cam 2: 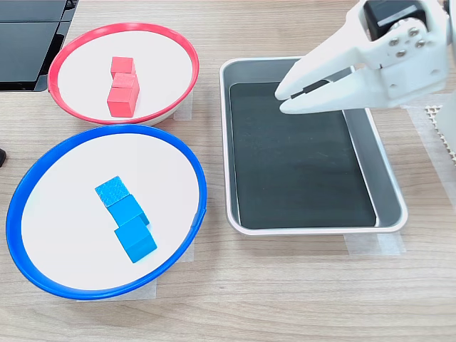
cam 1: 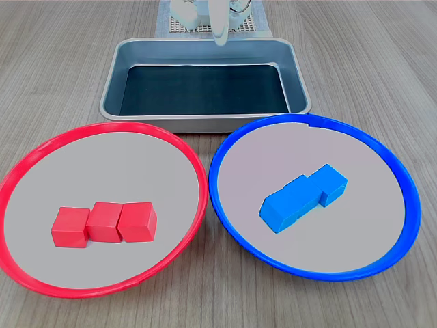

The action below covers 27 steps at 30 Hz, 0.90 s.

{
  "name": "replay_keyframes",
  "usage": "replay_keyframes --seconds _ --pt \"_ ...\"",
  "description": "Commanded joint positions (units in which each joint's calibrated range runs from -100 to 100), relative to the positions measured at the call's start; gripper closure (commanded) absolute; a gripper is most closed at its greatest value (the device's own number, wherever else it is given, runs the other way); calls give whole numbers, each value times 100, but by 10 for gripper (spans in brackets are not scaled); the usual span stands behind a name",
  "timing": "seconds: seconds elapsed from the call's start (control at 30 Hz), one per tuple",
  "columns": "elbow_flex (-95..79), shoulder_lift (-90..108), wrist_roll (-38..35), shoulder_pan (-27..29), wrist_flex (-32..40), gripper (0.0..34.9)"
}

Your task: Relocate any misplaced blocks to their matching dishes.

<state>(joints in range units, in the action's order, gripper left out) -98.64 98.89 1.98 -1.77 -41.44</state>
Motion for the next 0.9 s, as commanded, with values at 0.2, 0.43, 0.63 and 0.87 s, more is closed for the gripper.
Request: replay_keyframes --seconds 0.2,0.43,0.63,0.87 --pt "-136 8 93 41 -285 342" --pt "-136 8 112 22 -598 345" --pt "-136 8 127 31 -598 345" --pt "-136 8 127 31 -598 345"
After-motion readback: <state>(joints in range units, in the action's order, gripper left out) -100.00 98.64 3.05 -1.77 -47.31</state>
